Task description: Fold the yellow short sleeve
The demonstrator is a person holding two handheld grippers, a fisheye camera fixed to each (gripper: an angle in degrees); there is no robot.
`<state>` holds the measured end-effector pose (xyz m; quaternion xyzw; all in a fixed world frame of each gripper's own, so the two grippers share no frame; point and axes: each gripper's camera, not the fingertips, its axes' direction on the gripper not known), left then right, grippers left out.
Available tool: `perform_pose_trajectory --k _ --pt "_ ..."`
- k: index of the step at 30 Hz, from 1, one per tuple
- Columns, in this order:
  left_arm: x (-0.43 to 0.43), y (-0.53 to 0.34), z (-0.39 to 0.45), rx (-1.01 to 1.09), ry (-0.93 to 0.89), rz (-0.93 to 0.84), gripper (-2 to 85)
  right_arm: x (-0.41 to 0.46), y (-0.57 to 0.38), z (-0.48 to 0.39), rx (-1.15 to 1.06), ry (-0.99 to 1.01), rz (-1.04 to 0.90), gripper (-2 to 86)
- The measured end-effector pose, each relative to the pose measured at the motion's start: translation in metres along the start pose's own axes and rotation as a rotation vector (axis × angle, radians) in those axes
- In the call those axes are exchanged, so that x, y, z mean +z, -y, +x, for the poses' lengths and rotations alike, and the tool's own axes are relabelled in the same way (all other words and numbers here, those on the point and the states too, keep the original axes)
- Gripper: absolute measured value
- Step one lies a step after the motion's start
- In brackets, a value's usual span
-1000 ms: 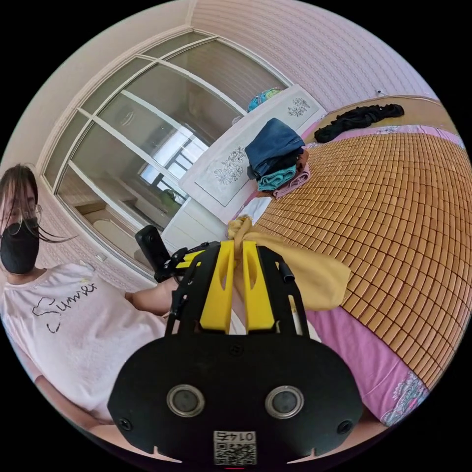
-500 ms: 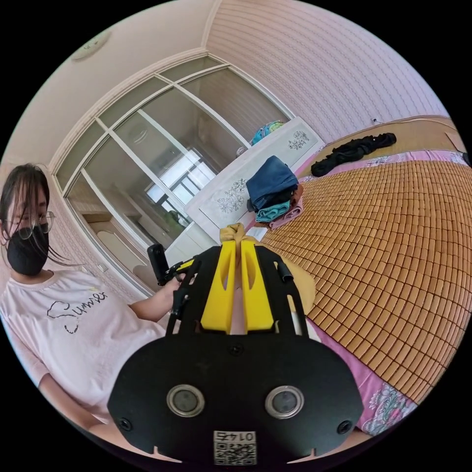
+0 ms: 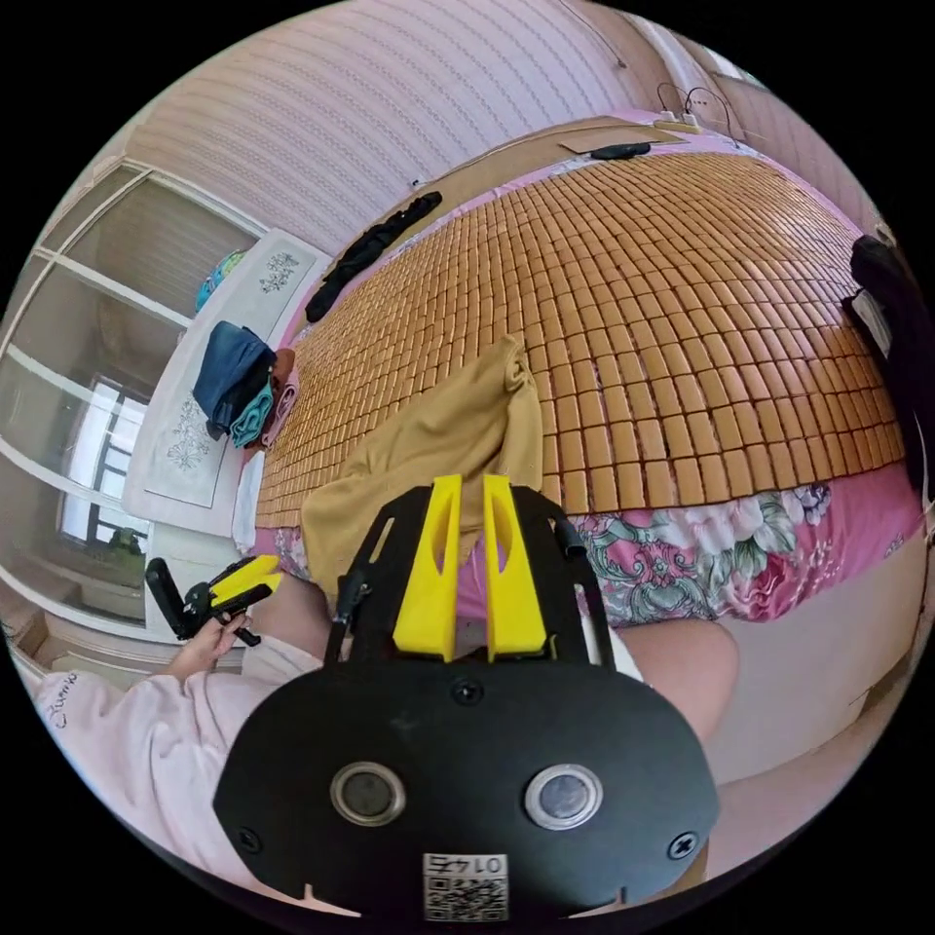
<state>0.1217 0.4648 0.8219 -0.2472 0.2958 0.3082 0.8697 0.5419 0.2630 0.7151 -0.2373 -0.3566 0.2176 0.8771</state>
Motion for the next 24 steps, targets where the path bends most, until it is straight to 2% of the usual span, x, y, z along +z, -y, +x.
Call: perform_pose_trajectory --k 5,10,12,15,21,24 --pt "0.06 0.021 0.014 0.051 0.062 -0.219 10.1 0.036 -0.001 -0.012 0.04 -0.011 -0.1 8.8" --pt "0.086 0.048 0.017 0.123 0.164 -0.341 5.2 0.066 0.007 -0.038 0.002 -0.08 -0.225 6.8" --pt "0.076 0.053 0.013 0.139 0.105 -0.32 1.9 0.063 0.007 -0.051 -0.039 -0.141 -0.234 2.4" --pt "0.045 0.052 -0.003 0.109 0.014 -0.271 0.8 0.04 0.005 -0.054 -0.072 -0.053 -0.207 0.5" --pt "-0.037 0.046 -0.039 0.052 -0.075 -0.092 0.7 -0.037 -0.008 -0.043 -0.072 0.018 -0.04 0.5" --pt "-0.051 0.045 -0.051 0.029 -0.074 -0.063 1.3 -0.049 -0.012 -0.042 -0.06 0.011 -0.036 3.4"
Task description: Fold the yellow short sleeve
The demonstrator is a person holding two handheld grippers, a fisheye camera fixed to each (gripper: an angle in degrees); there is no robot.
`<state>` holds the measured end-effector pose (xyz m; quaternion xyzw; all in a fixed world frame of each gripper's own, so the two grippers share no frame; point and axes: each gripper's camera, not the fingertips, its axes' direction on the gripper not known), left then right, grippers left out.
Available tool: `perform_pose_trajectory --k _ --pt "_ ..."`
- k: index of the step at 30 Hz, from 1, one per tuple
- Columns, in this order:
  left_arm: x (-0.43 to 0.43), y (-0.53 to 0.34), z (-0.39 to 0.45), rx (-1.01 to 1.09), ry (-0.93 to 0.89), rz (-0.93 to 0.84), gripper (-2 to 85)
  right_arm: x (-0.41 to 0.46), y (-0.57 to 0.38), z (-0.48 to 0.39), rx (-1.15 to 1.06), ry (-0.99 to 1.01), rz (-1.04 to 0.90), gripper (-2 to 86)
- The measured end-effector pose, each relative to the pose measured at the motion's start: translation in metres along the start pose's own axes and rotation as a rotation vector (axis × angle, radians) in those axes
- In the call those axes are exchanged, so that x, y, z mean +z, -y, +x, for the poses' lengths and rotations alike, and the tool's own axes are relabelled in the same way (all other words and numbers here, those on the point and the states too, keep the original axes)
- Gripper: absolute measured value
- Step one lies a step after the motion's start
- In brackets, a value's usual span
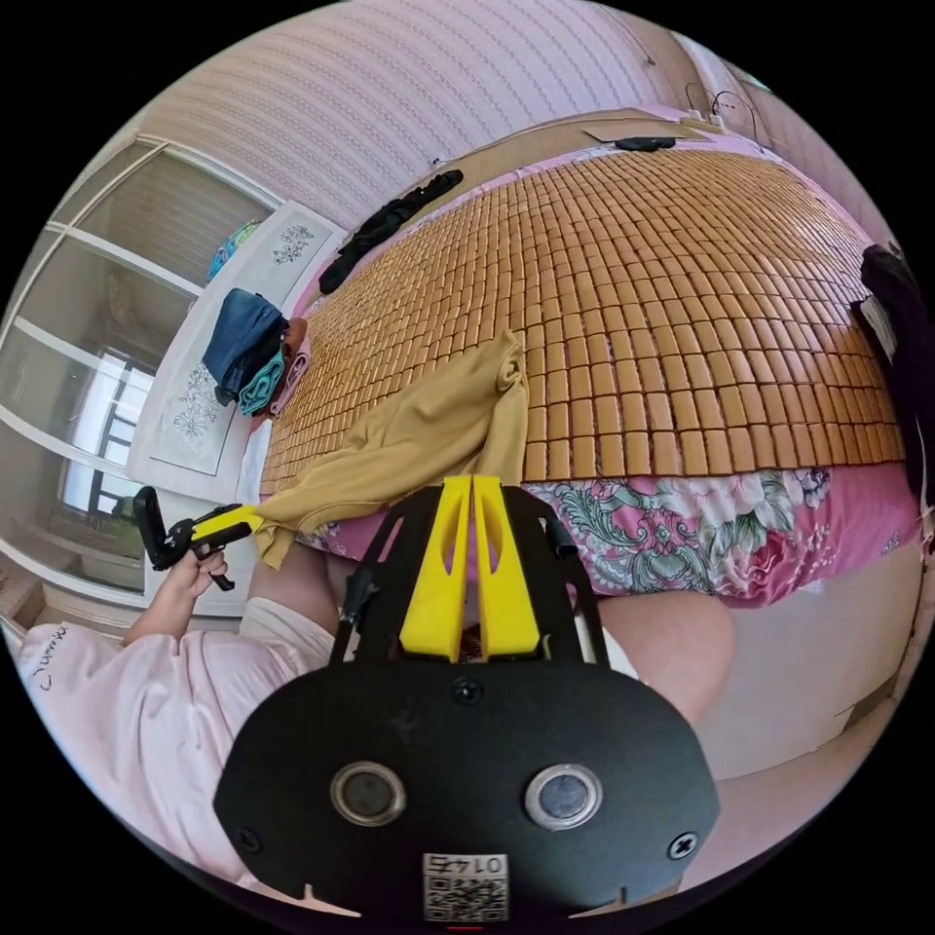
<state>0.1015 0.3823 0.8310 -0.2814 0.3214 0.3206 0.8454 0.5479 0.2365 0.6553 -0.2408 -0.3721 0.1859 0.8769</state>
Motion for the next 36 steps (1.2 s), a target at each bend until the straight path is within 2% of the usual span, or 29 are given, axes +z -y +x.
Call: perform_pose_trajectory --k 3,7,8,11,18,25,29,33,36 --pt "0.002 -0.001 -0.009 -0.023 0.006 -0.019 1.5 0.025 0.0 -0.011 0.002 -0.048 -0.075 11.9" --pt "-0.001 -0.004 -0.01 -0.035 -0.008 -0.019 1.1 0.066 0.001 -0.014 0.087 -0.148 -0.194 9.7" --pt "-0.004 -0.006 -0.01 -0.03 0.003 -0.021 0.8 0.059 -0.002 -0.012 0.15 -0.162 -0.153 5.2" --pt "-0.013 -0.01 -0.012 -0.015 0.018 -0.025 -0.2 0.021 -0.007 -0.016 0.111 0.074 0.014 1.4" --pt "-0.039 -0.006 -0.029 0.001 0.067 0.017 -0.9 -0.084 -0.006 -0.076 -0.196 0.093 0.214 0.2" --pt "-0.063 -0.011 -0.031 0.044 0.027 0.076 -0.9 -0.138 -0.018 -0.078 -0.203 0.154 0.359 0.2" --pt "-0.104 -0.018 -0.016 0.093 -0.051 0.21 -1.0 -0.165 0.01 -0.084 -0.195 0.222 0.43 0.1" --pt "-0.198 -0.025 -0.003 0.17 -0.008 0.43 -1.0 -0.195 0.076 -0.167 -0.421 0.283 0.465 0.1" --pt "-0.28 -0.047 0.017 0.294 -0.069 0.609 -1.0 -0.202 0.117 -0.245 -0.6 0.325 0.477 0.2"
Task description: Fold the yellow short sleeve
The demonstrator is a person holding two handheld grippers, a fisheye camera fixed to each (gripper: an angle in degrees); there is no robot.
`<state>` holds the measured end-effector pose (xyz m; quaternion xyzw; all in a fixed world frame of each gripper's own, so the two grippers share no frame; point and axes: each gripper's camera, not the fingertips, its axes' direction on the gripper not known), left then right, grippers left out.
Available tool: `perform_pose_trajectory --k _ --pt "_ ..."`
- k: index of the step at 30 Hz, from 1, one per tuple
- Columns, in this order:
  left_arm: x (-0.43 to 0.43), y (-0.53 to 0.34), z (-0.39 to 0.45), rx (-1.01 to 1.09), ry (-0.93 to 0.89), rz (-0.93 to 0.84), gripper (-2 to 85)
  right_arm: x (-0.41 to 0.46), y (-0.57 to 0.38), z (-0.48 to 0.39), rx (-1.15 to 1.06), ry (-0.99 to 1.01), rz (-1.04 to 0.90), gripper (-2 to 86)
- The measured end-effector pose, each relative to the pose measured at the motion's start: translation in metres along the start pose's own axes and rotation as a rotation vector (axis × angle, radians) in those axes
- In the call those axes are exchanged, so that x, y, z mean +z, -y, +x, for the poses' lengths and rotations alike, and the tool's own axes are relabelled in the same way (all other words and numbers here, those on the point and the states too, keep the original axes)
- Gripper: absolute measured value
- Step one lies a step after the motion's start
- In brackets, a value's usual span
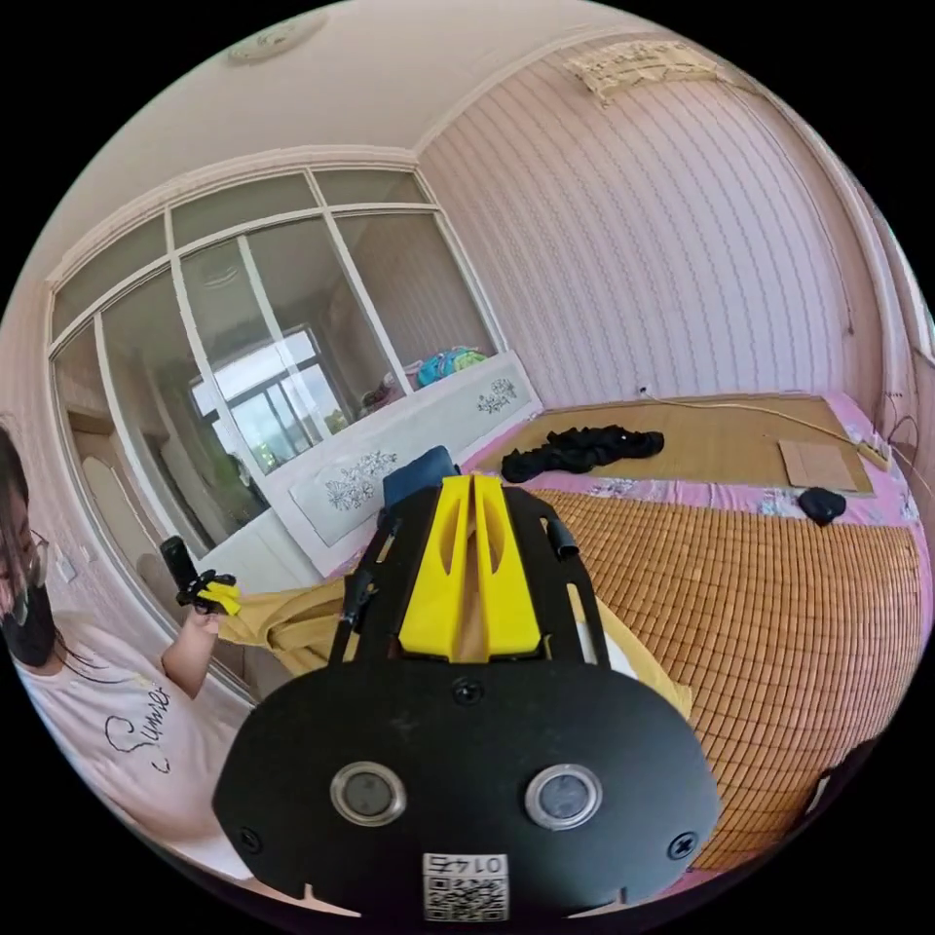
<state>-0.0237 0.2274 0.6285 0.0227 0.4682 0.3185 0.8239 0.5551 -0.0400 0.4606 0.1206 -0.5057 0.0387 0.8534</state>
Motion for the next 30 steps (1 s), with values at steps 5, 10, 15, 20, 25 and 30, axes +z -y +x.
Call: perform_pose_trajectory --k 5,10,15,20,25,30 --pt "0.01 0.044 0.076 0.257 -0.065 -0.03 -0.7 0.068 0.049 -0.008 -0.004 0.102 -0.038 0.2" --pt "0.172 0.042 0.073 0.085 -0.301 -0.133 2.9 0.107 0.048 0.039 0.087 -0.036 -0.144 0.7" --pt "0.249 0.002 0.042 -0.108 -0.496 -0.191 5.0 0.115 0.004 0.14 0.238 -0.424 -0.346 2.9" --pt "0.257 -0.073 -0.026 -0.279 -0.192 -0.339 4.0 0.13 -0.109 0.157 0.264 -0.368 -0.482 7.6" --pt "0.275 -0.141 -0.116 -0.451 0.155 -0.533 5.1 0.153 -0.245 0.098 0.361 -0.2 -0.6 8.3" --pt "0.326 -0.143 -0.202 -0.599 0.277 -0.55 8.2 0.191 -0.318 0.034 0.384 -0.203 -0.802 10.2"
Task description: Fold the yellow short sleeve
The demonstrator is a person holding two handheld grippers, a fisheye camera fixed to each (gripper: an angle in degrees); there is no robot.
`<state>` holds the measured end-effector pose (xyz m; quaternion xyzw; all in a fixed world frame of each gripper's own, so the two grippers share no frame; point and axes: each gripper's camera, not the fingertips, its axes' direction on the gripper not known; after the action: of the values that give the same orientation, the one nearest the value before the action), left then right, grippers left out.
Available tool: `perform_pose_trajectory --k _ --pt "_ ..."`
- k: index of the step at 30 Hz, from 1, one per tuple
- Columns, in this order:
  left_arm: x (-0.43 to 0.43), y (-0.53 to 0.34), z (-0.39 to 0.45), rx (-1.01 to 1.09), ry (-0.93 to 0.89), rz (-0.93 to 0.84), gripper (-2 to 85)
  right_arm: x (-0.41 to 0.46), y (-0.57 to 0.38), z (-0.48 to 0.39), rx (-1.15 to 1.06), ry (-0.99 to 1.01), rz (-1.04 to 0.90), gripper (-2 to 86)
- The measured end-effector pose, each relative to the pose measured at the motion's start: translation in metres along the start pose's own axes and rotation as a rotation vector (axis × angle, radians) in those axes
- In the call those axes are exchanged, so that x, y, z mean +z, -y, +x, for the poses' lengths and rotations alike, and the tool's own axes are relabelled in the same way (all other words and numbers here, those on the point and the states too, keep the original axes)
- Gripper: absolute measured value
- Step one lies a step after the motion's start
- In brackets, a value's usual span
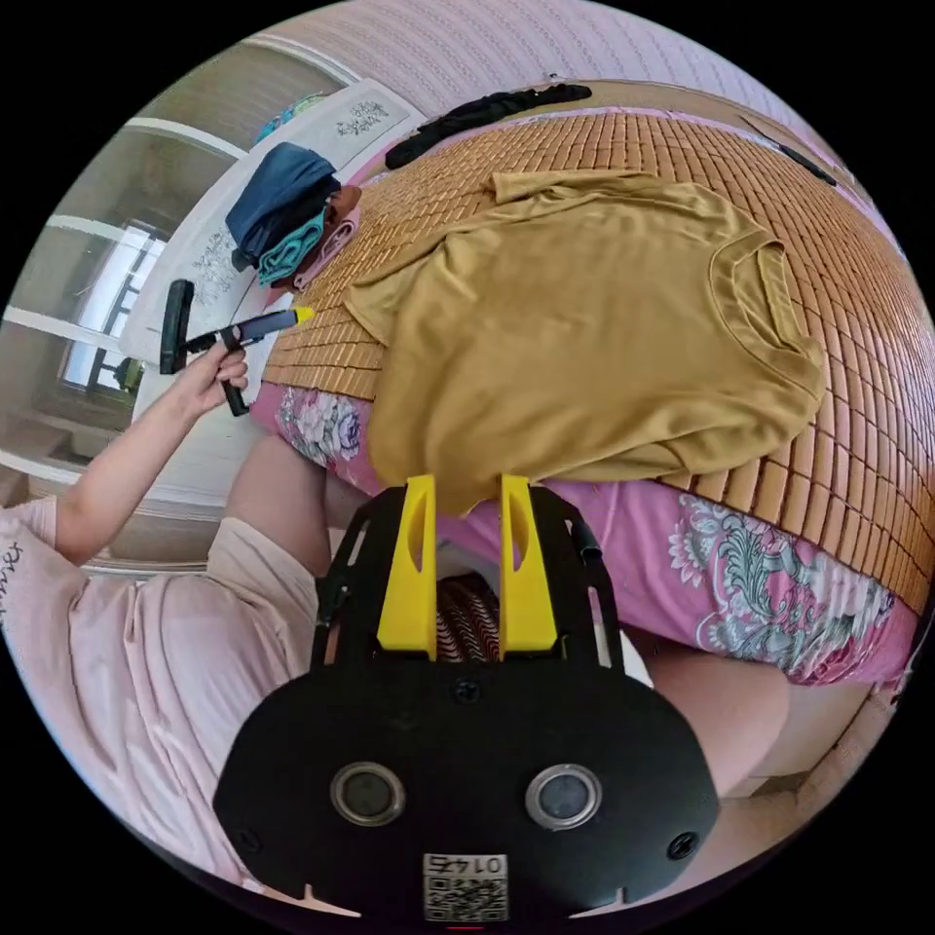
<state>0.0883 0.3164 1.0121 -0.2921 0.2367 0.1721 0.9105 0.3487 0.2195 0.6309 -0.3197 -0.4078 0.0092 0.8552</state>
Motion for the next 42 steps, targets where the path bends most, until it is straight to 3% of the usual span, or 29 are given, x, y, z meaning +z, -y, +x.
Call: perform_pose_trajectory --k 5,6,9,13,18,23,28,34,39,42 --pt "0.072 0.054 0.012 -0.031 0.071 -0.181 5.0 0.004 0.014 0.015 0.106 0.016 0.001 6.5" --pt "0.072 0.055 0.017 -0.066 0.154 -0.132 2.4 0.005 0.018 0.018 0.11 0.034 -0.007 5.2" --pt "0.075 0.056 0.026 -0.033 0.163 -0.159 -0.2 0.002 0.029 0.024 0.064 0.093 -0.05 2.6" --pt "0.046 0.047 0.03 0.059 0.051 -0.125 -0.8 -0.048 0.032 0.038 0.02 0.073 0.041 1.5" --pt "-0.06 0.009 0.033 0.104 -0.259 0.019 -1.0 -0.164 0.057 0.081 0.034 -0.054 0.244 1.6" --pt "-0.092 -0.028 0.053 0.123 -0.259 0.142 -1.0 -0.185 0.072 0.1 0.164 -0.218 0.274 3.4" --pt "-0.05 -0.056 0.032 -0.027 -0.272 0.11 -1.0 -0.146 0.007 0.08 0.148 -0.099 0.315 8.1" --pt "-0.028 -0.096 0.018 -0.092 -0.274 0.093 -1.0 -0.066 -0.056 0.056 0.15 0.018 0.191 12.5" --pt "-0.025 -0.132 0.01 -0.128 -0.286 0.117 -1.0 -0.036 -0.06 0.053 0.164 0.16 0.016 3.4" --pt "-0.042 -0.15 0.007 -0.12 -0.307 0.188 -1.0 -0.082 -0.087 0.053 0.139 0.274 0.157 2.3"
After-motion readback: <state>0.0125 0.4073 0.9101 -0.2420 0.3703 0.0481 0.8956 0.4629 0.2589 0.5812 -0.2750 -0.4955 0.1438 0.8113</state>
